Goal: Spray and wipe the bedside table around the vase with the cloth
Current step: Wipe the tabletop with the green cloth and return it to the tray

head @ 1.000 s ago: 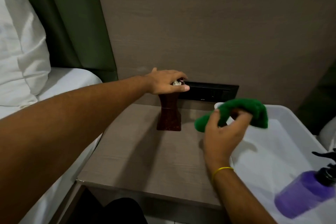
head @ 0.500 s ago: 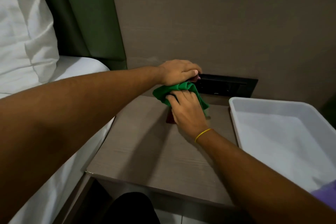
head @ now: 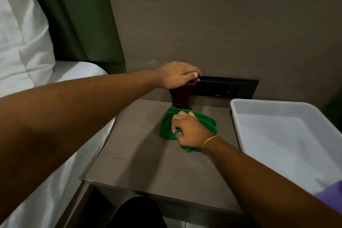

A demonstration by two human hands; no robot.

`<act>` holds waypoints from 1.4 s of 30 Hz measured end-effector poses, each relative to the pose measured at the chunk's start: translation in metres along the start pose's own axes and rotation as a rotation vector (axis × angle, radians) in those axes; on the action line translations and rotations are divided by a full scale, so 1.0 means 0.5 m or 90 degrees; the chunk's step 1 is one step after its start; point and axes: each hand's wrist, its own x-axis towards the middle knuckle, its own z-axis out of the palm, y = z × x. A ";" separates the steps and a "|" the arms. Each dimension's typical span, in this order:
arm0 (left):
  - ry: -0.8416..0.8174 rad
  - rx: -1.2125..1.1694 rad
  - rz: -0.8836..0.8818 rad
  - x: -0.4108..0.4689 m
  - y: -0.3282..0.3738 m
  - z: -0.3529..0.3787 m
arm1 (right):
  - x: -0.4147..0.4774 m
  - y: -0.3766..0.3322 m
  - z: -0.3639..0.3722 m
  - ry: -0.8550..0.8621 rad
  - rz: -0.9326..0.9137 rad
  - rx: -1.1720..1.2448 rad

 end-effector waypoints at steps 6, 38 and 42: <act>0.007 0.016 -0.005 0.007 0.000 -0.003 | 0.010 -0.012 0.001 -0.097 0.144 0.157; 0.015 0.003 -0.019 0.000 -0.001 -0.001 | -0.198 0.022 -0.299 0.734 0.607 0.204; 0.015 0.003 -0.023 -0.002 0.002 -0.002 | -0.192 0.098 -0.235 0.399 0.644 -0.022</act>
